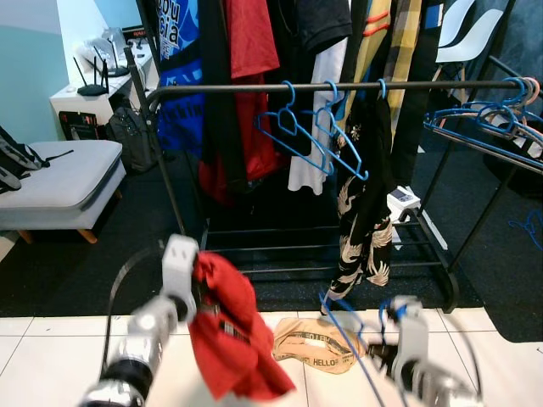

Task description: Hang hanger

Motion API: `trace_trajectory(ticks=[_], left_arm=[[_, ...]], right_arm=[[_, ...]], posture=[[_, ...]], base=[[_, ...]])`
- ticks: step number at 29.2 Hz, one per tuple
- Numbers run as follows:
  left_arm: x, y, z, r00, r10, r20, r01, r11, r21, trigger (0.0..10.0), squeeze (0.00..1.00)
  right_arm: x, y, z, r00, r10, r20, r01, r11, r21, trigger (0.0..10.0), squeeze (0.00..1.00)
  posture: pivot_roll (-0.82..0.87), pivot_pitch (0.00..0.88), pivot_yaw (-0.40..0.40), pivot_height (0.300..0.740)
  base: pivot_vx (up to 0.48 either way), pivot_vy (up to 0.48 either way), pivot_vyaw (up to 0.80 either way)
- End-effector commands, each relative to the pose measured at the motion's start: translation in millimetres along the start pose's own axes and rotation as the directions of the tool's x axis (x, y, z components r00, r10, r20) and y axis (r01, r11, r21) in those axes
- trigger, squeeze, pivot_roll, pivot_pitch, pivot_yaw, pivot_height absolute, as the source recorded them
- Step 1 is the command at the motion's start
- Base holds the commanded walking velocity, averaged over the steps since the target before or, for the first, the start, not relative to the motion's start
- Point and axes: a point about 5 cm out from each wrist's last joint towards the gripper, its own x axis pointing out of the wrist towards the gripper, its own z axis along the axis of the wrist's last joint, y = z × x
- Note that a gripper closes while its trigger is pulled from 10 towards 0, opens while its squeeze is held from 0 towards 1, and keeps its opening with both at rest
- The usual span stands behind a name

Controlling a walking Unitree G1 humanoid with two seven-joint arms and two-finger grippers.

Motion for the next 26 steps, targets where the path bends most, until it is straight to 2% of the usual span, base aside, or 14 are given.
trace_trajectory(ticks=[1,2,3,5,8,10,11,12,13,15,18,20,22,26], left_arm=[[-2.2,-0.2,-8,1.0,0.015,-0.025,-0.015,1.0,0.015,10.0,0.0],[-7.2,-2.6,-25,0.996,0.025,-0.086,-0.023,1.0,0.02,10.0,0.0],[-7.2,-2.6,-25,0.996,0.025,-0.086,-0.023,1.0,0.02,10.0,0.0],[-18.9,-9.6,-58,0.98,0.033,-0.198,-0.028,0.999,0.029,10.0,0.0],[-18.9,-9.6,-58,0.98,0.033,-0.198,-0.028,0.999,0.029,10.0,0.0],[-34.8,-12.8,-90,0.946,0.062,-0.318,-0.063,0.998,0.007,10.0,0.0],[-34.8,-12.8,-90,0.946,0.062,-0.318,-0.063,0.998,0.007,10.0,0.0],[-47.2,-10.9,-109,0.915,0.1,-0.392,-0.119,0.993,-0.024,10.0,0.0],[-47.2,-10.9,-109,0.915,0.1,-0.392,-0.119,0.993,-0.024,10.0,0.0],[-67.1,-5.4,-132,0.855,0.163,-0.493,-0.229,0.97,-0.077,10.0,0.0],[-77.4,-0.2,-142,0.82,0.196,-0.538,-0.29,0.953,-0.094,10.0,0.0],[-77.4,-0.2,-142,0.82,0.196,-0.538,-0.29,0.953,-0.094,10.0,0.0],[-83.6,2.2,-147,0.799,0.208,-0.564,-0.314,0.945,-0.096,10.0,0.0],[-88.6,2.6,-152,0.784,0.207,-0.586,-0.319,0.943,-0.094,10.0,0.0]], right_arm=[[1.2,2.2,-6,1.0,-0.016,-0.002,0.016,1.0,0.009,10.0,0.0],[1.2,3.2,-16,0.999,-0.033,-0.029,0.034,0.999,0.021,10.0,0.0],[1.2,3.2,-16,0.999,-0.033,-0.029,0.034,0.999,0.021,10.0,0.0],[0.6,5.5,-36,0.994,-0.064,-0.087,0.067,0.997,0.031,10.0,0.0],[0.6,5.5,-36,0.994,-0.064,-0.087,0.067,0.997,0.031,10.0,0.0],[-3.4,6.1,-59,0.984,-0.094,-0.152,0.102,0.994,0.046,10.0,0.0],[-3.4,6.1,-59,0.984,-0.094,-0.152,0.102,0.994,0.046,10.0,0.0],[-7.8,3.8,-73,0.974,-0.117,-0.195,0.128,0.991,0.045,10.0,0.0],[-7.8,3.8,-73,0.974,-0.117,-0.195,0.128,0.991,0.045,10.0,0.0],[-17.8,-1.8,-95,0.952,-0.142,-0.271,0.151,0.988,0.014,10.0,0.0],[-28.0,-11.3,-109,0.937,-0.166,-0.307,0.177,0.984,0.008,10.0,0.0],[-28.0,-11.3,-109,0.937,-0.166,-0.307,0.177,0.984,0.008,10.0,0.0],[-33.5,-17.5,-115,0.93,-0.184,-0.319,0.196,0.981,0.005,10.0,0.0],[-34.5,-18.6,-116,0.927,-0.191,-0.321,0.203,0.979,0.003,10.0,0.0]], posture=[[-0.02,0.0,0.056,0.74],[-0.02,0.0,0.055,0.74],[-0.02,0.0,0.055,0.74],[-0.02,0.0,0.054,0.74],[-0.02,0.0,0.054,0.74],[-0.01,0.0,0.037,0.74],[-0.01,0.0,0.037,0.74],[0.0,0.0,0.023,0.74],[0.0,0.0,0.023,0.74],[0.01,0.0,0.008,0.74],[0.01,0.0,-0.003,0.74],[0.01,0.0,-0.003,0.74],[0.01,0.0,-0.003,0.74],[0.01,0.0,-0.003,0.74]], base=[[0.0,0.0,0.0],[0.0,0.0,0.0],[0.0,0.0,0.0],[0.0,0.0,0.0],[0.0,0.0,0.0],[0.0,0.0,0.3],[0.0,0.0,0.61],[0.0,0.0,0.77],[0.0,0.0,0.77],[0.0,0.0,0.77],[0.0,0.0,0.77],[0.0,0.0,0.77],[0.0,0.0,0.77],[0.0,0.0,0.77]])
